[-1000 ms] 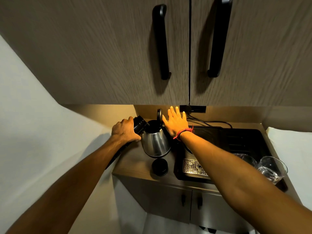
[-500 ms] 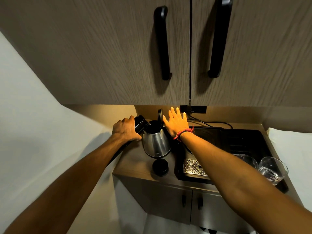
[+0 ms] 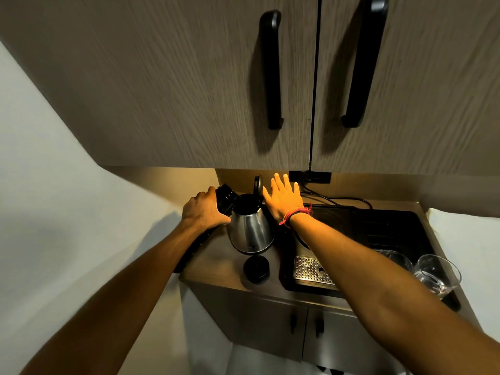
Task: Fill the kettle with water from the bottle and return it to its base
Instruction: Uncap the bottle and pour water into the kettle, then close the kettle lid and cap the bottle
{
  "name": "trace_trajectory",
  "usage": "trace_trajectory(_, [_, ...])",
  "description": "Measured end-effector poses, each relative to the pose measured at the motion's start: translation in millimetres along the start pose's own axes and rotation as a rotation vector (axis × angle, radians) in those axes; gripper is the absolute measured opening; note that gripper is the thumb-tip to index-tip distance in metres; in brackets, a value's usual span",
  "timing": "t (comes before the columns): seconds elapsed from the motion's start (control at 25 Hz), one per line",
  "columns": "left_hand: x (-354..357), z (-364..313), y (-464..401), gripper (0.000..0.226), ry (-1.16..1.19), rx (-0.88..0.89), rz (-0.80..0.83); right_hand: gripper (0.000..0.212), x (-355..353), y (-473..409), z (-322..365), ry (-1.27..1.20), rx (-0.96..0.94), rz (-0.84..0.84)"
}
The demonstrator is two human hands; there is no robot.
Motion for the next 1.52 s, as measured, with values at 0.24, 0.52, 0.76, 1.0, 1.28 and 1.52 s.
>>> trace_trajectory(0.24, [31.0, 16.5, 4.0, 0.086, 0.530, -0.187, -0.042, 0.060, 3.2, -3.3, 5.1, -0.012, -0.110, 0.058])
trace_trajectory(0.52, [72.0, 53.5, 19.9, 0.091, 0.991, -0.328, -0.150, 0.058, 2.1, -14.9, 30.8, -0.222, -0.082, 0.028])
trace_trajectory(0.76, [71.1, 69.1, 20.7, 0.097, 1.102, -0.264, -0.101, 0.069, 20.8, -14.7, 46.3, -0.017, -0.091, 0.033])
trace_trajectory(1.0, [11.8, 14.6, 22.4, 0.062, 0.690, 0.095, -0.641, 0.060, 36.1, 4.4, 34.6, 0.006, -0.206, -0.081])
trace_trajectory(1.28, [63.3, -44.8, -0.6, 0.103, 0.106, 0.169, 0.143, 0.056, 34.2, 3.9, 34.2, 0.031, -0.183, -0.023])
trace_trajectory(1.52, [79.2, -42.5, -7.5, 0.125, 0.101, 0.174, 0.228, 0.056, 33.1, 1.2, 40.6, 0.130, -0.178, 0.007])
Point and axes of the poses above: each hand's wrist, its own y-axis away from the middle knuckle, its own x-axis out of the palm, z = x × y, the point moved 1 cm from there along -y, towards the middle knuckle, and after that the axes turned 7 degrees about -x, right-handed, at the moved point
